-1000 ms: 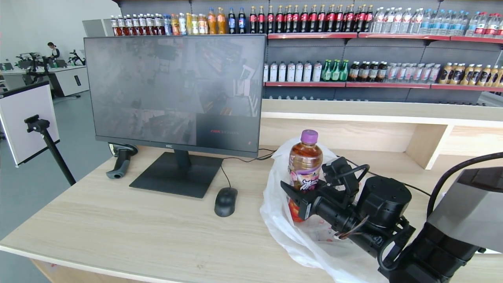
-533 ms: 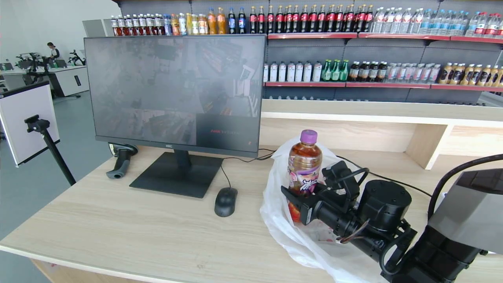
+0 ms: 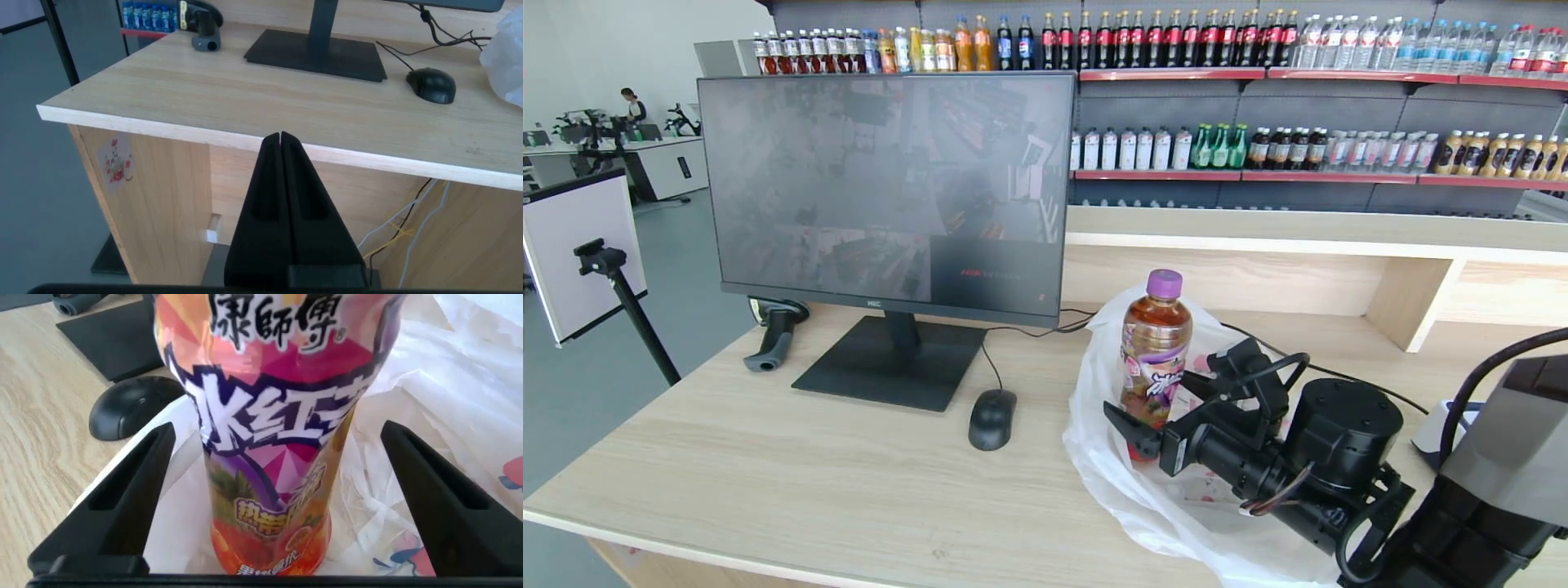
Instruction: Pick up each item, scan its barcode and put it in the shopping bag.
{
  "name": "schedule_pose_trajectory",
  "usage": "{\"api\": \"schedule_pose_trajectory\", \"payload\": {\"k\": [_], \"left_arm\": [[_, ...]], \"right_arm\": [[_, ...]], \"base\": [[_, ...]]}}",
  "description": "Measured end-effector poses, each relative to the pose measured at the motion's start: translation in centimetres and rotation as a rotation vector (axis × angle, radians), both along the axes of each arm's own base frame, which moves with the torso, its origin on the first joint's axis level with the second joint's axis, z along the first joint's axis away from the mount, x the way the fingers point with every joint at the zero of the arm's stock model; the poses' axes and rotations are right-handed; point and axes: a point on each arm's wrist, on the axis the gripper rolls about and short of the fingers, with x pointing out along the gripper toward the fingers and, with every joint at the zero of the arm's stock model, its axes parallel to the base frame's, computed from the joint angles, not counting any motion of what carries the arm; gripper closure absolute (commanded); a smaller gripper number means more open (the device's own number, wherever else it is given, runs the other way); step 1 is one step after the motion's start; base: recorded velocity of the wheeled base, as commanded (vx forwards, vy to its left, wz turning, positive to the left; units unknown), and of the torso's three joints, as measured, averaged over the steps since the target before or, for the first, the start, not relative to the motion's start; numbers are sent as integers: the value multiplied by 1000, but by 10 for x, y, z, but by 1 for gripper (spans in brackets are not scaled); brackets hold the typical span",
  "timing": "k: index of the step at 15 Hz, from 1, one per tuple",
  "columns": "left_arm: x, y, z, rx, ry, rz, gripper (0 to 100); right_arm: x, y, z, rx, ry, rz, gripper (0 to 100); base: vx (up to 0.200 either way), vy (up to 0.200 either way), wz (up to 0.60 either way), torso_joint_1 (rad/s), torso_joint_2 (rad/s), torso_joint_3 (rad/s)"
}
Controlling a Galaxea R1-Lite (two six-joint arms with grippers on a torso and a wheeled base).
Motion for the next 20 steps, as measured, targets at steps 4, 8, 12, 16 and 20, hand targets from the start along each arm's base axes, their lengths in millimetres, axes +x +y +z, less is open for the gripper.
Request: {"api": "schedule_pose_trajectory", "payload": {"k": [4, 8, 12, 16, 20], "left_arm": [[0, 0, 0, -1, 0, 0, 100], [0, 0, 0, -1, 1, 0, 100], [0, 0, 0, -2, 1, 0, 100], [0, 0, 0, -2, 1, 0, 100], [0, 0, 0, 0, 3, -1, 100]], "right_arm": [[-8, -6, 14, 19, -31, -2, 0], [-25, -18, 27, 28, -48, -7, 0], [-28, -27, 33, 44, -59, -27, 0], [-22, -31, 37, 76, -63, -50, 0], [-17, -38, 42, 88, -84, -81, 0]], "base": [[0, 0, 0, 0, 0, 0], [-150, 0, 0, 5, 2, 2], [-200, 0, 0, -2, 5, 4], [-50, 0, -300, -3, -1, 2], [0, 0, -600, 4, -1, 1]]}}
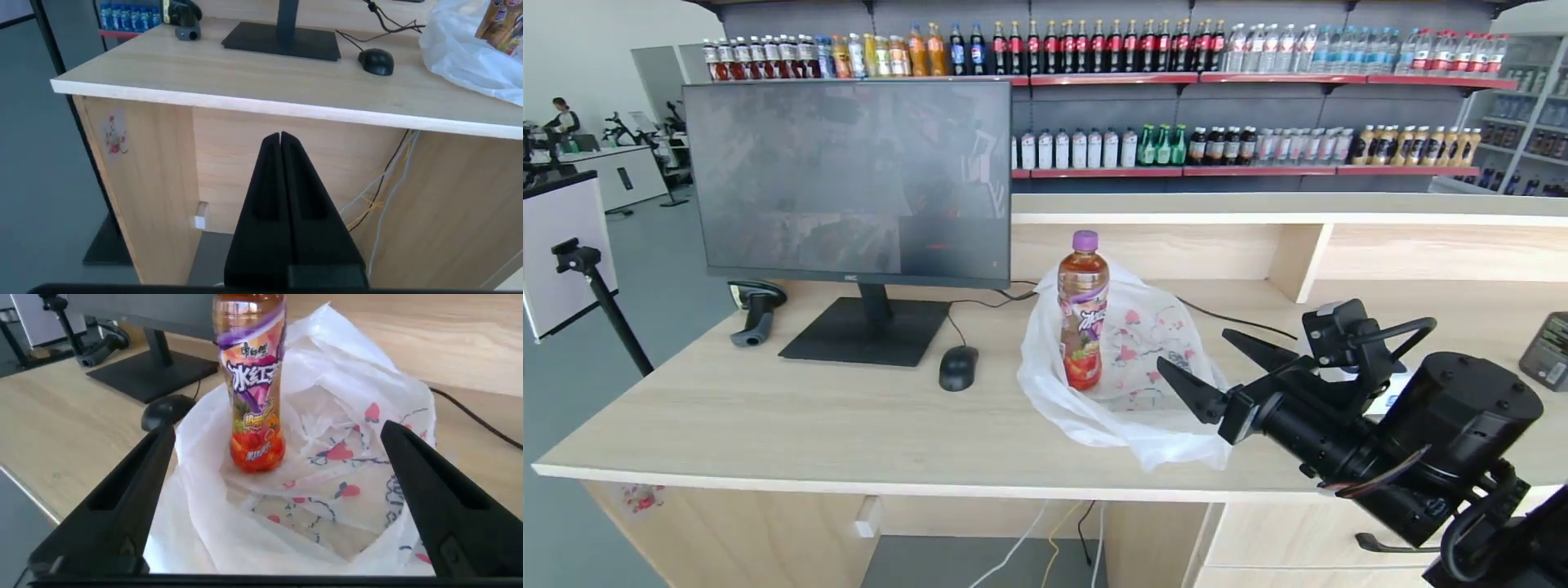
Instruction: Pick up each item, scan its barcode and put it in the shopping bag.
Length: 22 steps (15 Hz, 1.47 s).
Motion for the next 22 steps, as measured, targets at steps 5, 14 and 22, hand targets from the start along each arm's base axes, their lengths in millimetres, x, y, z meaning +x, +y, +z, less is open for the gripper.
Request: {"api": "schedule_pose_trajectory", "payload": {"k": [5, 14, 22], "left_arm": [[0, 0, 0, -4, 1, 1, 100], [0, 0, 0, -5, -2, 2, 100], [0, 0, 0, -5, -2, 2, 100]], "right_arm": [[-5, -3, 3, -12, -15, -3, 0], [-6, -4, 8, -16, -39, -6, 0], [-5, -3, 6, -20, -32, -2, 0]], "base": [[0, -200, 0, 6, 0, 4], [0, -200, 0, 4, 3, 0], [0, -200, 300, 1, 2, 2]]}}
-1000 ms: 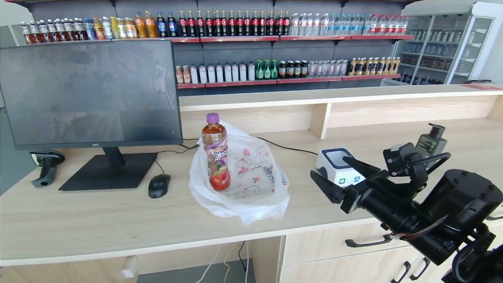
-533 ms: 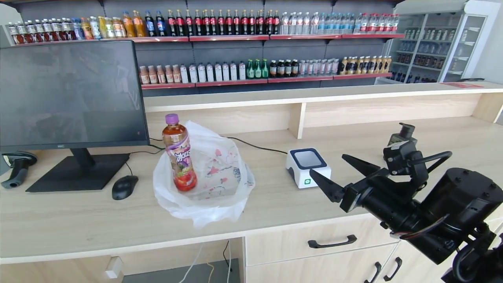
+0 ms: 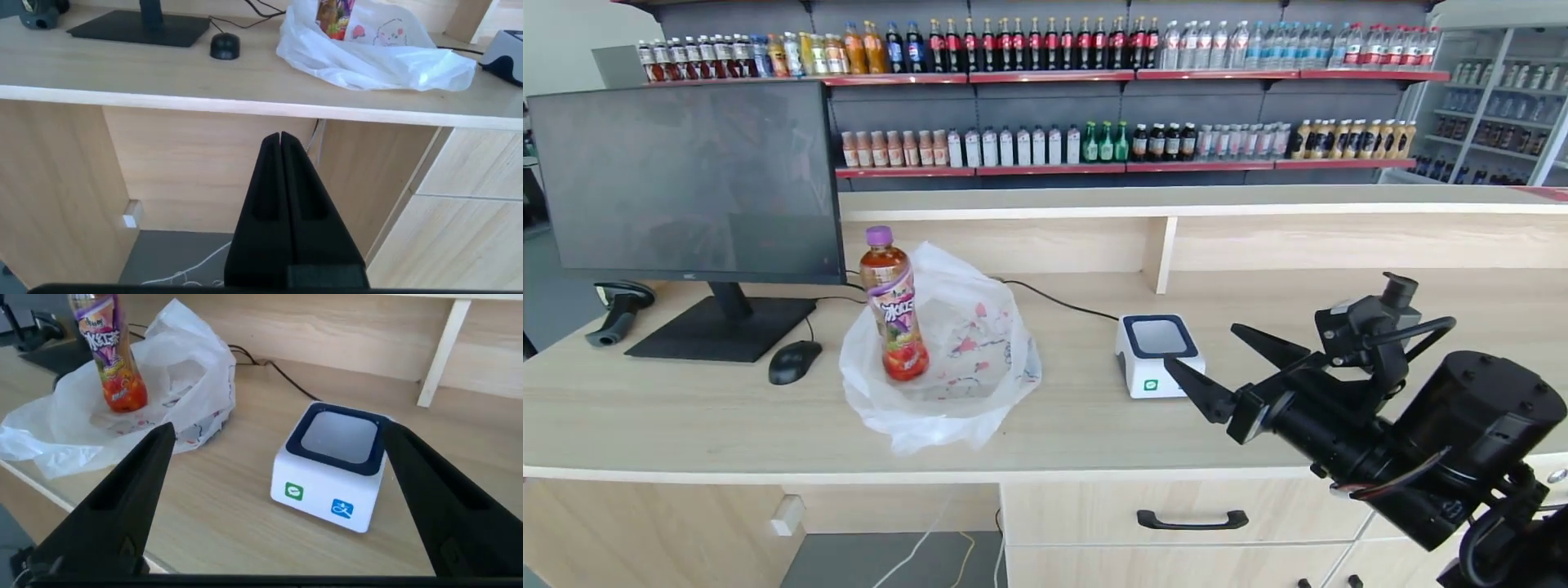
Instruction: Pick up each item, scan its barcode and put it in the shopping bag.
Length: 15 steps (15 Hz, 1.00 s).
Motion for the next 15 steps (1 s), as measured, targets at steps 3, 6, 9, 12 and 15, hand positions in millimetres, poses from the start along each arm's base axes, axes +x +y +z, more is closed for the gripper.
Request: {"api": "schedule_pose_trajectory", "payload": {"k": [3, 6, 9, 12, 15], "left_arm": [[0, 0, 0, 0, 0, 0, 100], [0, 0, 0, 0, 0, 0, 100], [0, 0, 0, 0, 0, 0, 100], [0, 0, 0, 0, 1, 0, 100], [0, 0, 0, 0, 1, 0, 100]], "right_arm": [[0, -1, -1, -2, 3, -3, 0], [0, -1, -1, -3, 5, -3, 0], [0, -1, -2, -4, 8, -5, 0], [3, -10, -6, -12, 24, -40, 0], [8, -22, -8, -16, 34, -91, 0]], "base": [[0, -200, 0, 2, 1, 4], [0, -200, 0, 4, -1, -5], [0, -200, 0, 4, 2, 7], [0, -200, 0, 1, 1, -1], [0, -200, 0, 4, 2, 4]]}}
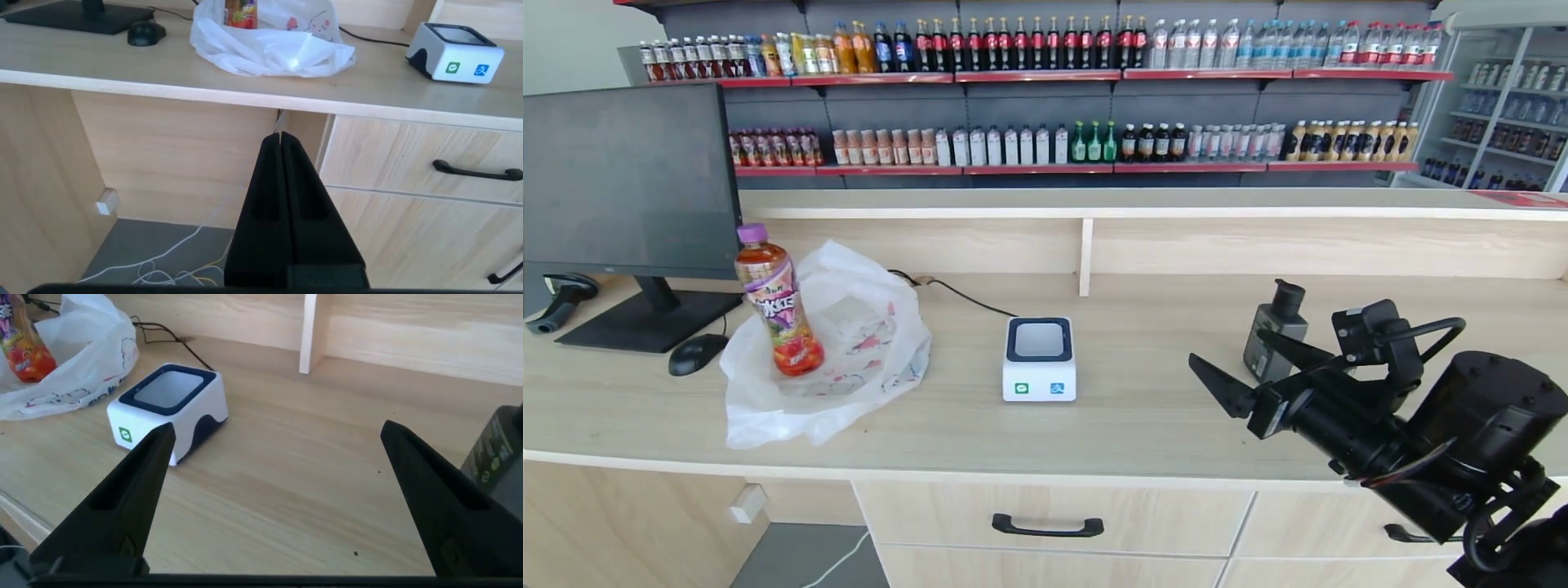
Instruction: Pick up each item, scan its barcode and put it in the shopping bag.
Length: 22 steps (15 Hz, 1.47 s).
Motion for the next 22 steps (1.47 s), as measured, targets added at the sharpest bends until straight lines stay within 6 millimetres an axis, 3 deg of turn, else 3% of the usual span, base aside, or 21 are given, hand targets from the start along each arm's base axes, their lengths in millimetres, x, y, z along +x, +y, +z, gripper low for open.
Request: {"api": "schedule_pose_trajectory", "payload": {"k": [4, 8, 11, 22], "left_arm": [[0, 0, 0, 0, 0, 0, 100], [0, 0, 0, 3, -1, -1, 100], [0, 0, 0, 3, -1, 0, 100], [0, 0, 0, 3, -1, 0, 100]], "right_arm": [[1, -3, -1, -19, -3, -11, 0], [0, 2, -4, -28, 8, 6, 0], [2, 2, -4, -21, 6, 2, 0], [5, 6, -6, -28, 3, 11, 0]], "base": [[0, -200, 0, 4, 4, 1], [0, 0, 0, 0, 0, 0], [0, 0, -600, -2, 2, 2], [0, 0, 0, 0, 0, 0]]}}
